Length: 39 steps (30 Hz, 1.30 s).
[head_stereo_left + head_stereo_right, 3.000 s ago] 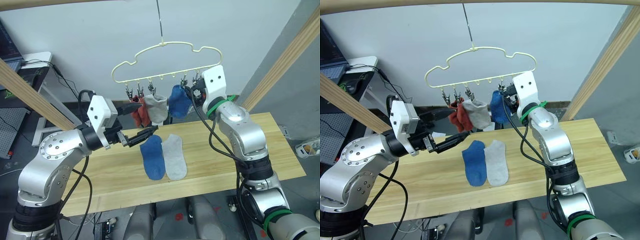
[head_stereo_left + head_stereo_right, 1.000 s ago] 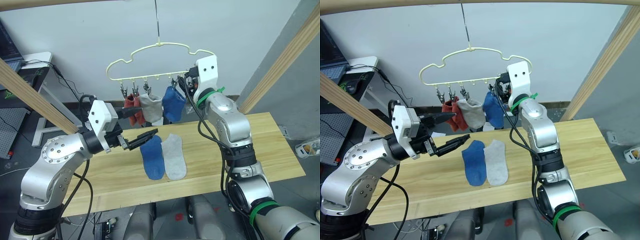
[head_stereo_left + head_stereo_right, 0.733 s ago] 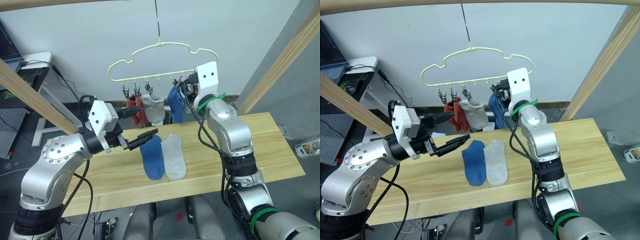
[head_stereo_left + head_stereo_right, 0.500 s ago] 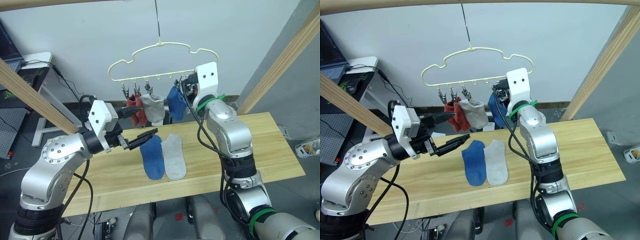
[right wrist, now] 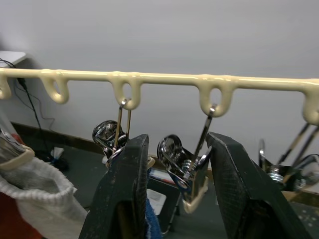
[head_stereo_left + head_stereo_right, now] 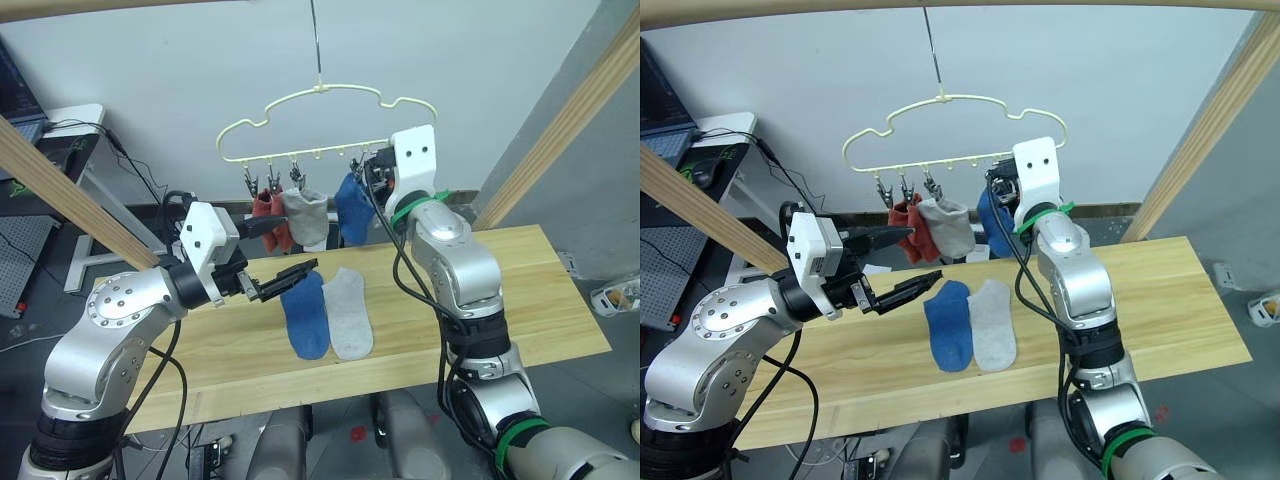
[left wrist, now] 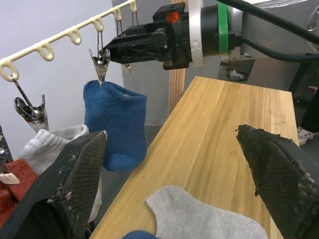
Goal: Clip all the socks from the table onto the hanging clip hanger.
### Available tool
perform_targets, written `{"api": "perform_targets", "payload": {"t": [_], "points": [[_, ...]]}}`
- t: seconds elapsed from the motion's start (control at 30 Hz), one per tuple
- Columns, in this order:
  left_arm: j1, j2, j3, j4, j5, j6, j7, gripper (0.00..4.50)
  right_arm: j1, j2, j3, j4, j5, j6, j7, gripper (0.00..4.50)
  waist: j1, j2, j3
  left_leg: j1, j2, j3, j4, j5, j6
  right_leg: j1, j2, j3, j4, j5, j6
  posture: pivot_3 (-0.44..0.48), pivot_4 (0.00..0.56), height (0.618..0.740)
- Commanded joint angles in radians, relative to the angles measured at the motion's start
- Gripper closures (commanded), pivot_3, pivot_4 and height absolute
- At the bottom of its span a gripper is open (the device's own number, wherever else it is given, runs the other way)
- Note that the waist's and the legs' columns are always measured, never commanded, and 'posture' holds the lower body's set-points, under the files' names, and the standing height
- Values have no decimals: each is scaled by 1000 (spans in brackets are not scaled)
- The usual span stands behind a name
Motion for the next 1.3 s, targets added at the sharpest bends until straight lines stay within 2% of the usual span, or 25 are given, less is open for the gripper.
{"api": "perform_targets", "payload": {"t": [0.03,0.3,0.9,1.3], "points": [[-1,6,4,-44,1,-16,-7,0,21,-2,17,-82,-23,9,-17,2627,0,0,0,0,0,0,0,0,0,0,0,0,0,0,0,-119,250,740],[-1,9,4,-42,3,-16,-13,0,39,18,22,-101,-28,24,-26,2627,-1,0,0,0,0,0,0,0,0,0,0,0,0,0,0,-118,251,740],[11,12,12,-56,6,-10,-13,0,-44,14,2,72,-14,-121,-5,2627,0,0,0,0,0,0,0,0,0,0,0,0,0,0,0,-98,254,740],[20,12,16,-63,8,-10,-10,0,-55,12,1,100,-18,-169,3,2627,0,0,0,0,0,0,0,0,0,0,0,0,0,0,0,-97,253,740]]}}
